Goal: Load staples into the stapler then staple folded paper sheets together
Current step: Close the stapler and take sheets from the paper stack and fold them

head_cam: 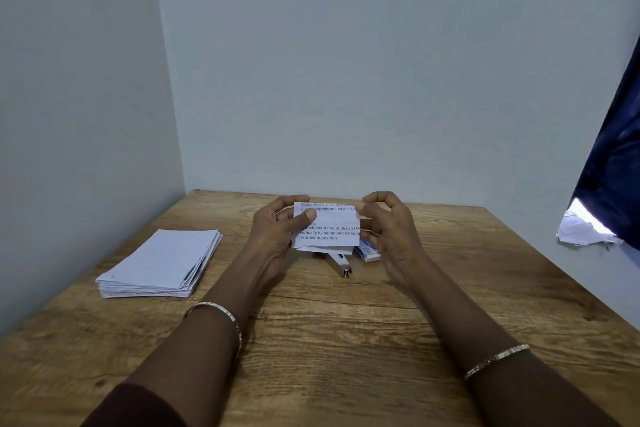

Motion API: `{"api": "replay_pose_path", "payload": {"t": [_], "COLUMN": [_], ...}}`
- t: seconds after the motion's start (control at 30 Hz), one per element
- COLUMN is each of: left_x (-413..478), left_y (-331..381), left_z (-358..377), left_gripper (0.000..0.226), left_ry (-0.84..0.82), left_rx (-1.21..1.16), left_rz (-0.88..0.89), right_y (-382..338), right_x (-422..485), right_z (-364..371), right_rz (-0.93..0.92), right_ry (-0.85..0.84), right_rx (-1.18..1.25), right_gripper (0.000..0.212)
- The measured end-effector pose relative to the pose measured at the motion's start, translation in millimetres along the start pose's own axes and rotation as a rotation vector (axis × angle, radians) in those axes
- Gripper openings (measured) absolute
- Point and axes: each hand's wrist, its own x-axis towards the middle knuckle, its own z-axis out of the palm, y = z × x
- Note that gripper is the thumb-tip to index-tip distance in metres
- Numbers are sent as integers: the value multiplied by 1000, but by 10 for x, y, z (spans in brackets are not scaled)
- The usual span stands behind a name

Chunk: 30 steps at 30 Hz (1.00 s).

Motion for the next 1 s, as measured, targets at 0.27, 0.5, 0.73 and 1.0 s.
{"api": "replay_pose_path", "payload": {"t": [0.27, 0.5, 0.73, 1.0], "left_x": [-28, -29, -75, -148], "left_y": [10, -1, 16, 8], "left_z": [13, 16, 24, 64], "left_gripper": [38, 37, 35, 30], "left_ry": [-37, -78, -103, -125], "left_rx": [-10, -18, 26, 73], "left_rz": [-10, 39, 36, 61], "right_y": [15, 14, 42, 72], "right_x": [-122, -118, -88, -92], "right_z": [89, 69, 47, 62], "right_rz": [143, 88, 49, -7], "right_ry": [-103, -56, -66, -122], "right_rx": [-88, -79, -71, -126], "right_gripper": [25, 21, 21, 23]}}
